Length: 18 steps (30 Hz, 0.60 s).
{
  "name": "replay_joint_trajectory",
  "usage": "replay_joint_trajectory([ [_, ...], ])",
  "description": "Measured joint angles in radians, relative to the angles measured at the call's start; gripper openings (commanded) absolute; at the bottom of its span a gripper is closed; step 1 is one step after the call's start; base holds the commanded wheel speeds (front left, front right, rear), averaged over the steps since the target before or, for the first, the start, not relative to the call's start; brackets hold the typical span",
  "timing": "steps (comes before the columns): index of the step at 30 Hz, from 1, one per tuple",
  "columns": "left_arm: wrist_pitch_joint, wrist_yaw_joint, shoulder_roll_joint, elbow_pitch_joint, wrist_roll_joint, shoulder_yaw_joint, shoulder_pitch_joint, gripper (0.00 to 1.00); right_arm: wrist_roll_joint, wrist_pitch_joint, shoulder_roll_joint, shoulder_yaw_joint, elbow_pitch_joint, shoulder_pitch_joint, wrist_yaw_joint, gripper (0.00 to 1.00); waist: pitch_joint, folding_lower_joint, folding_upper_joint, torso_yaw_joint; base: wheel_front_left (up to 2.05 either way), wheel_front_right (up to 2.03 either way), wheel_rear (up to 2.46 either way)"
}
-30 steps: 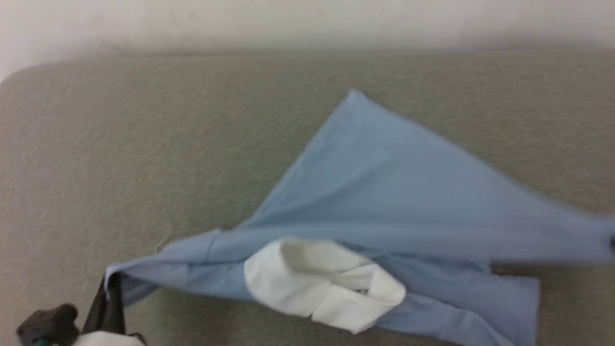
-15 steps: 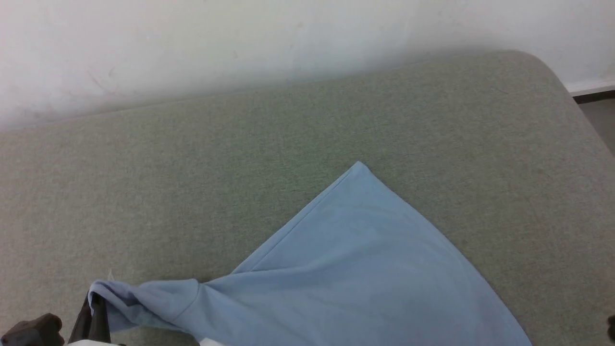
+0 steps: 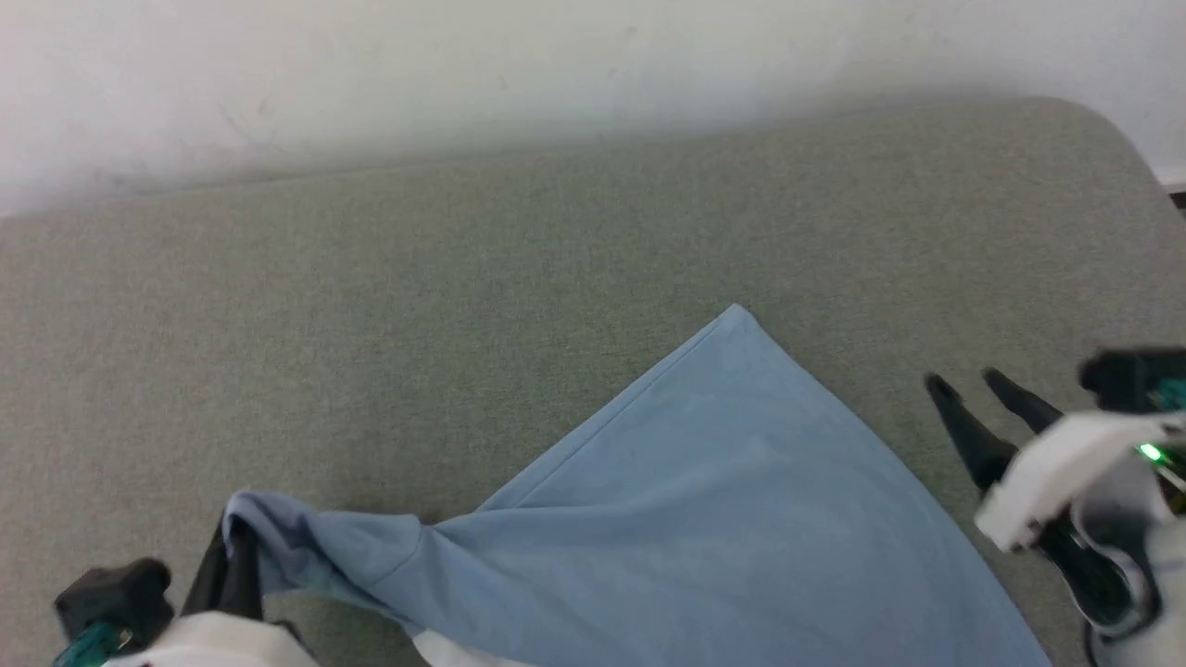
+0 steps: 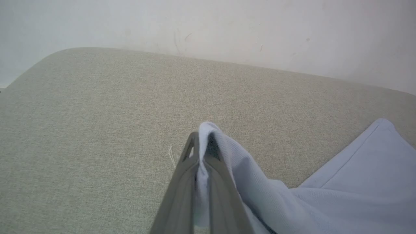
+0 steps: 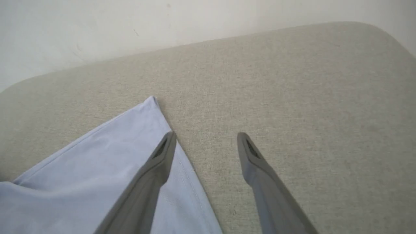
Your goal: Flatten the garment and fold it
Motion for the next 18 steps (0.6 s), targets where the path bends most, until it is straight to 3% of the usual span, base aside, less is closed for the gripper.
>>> replay_joint_trajectory([
  [9,0.006,-0.04,-0.031,0.026,0.018,-0.104,-0.154,0.0,0.096,0.092,-0.001,0.265,0.382,-0.376,0.0,1.0,0.059,0.0001,0.0,0.095,0.0,0.0,0.0],
  [18,-0.037,-0.075,-0.063,0.089,0.018,-0.148,-0.254,0.0,0.16,0.311,-0.035,0.472,0.555,-0.593,0.0,1.0,0.141,0.0,0.0,0.18,0.0,0.0,0.0],
])
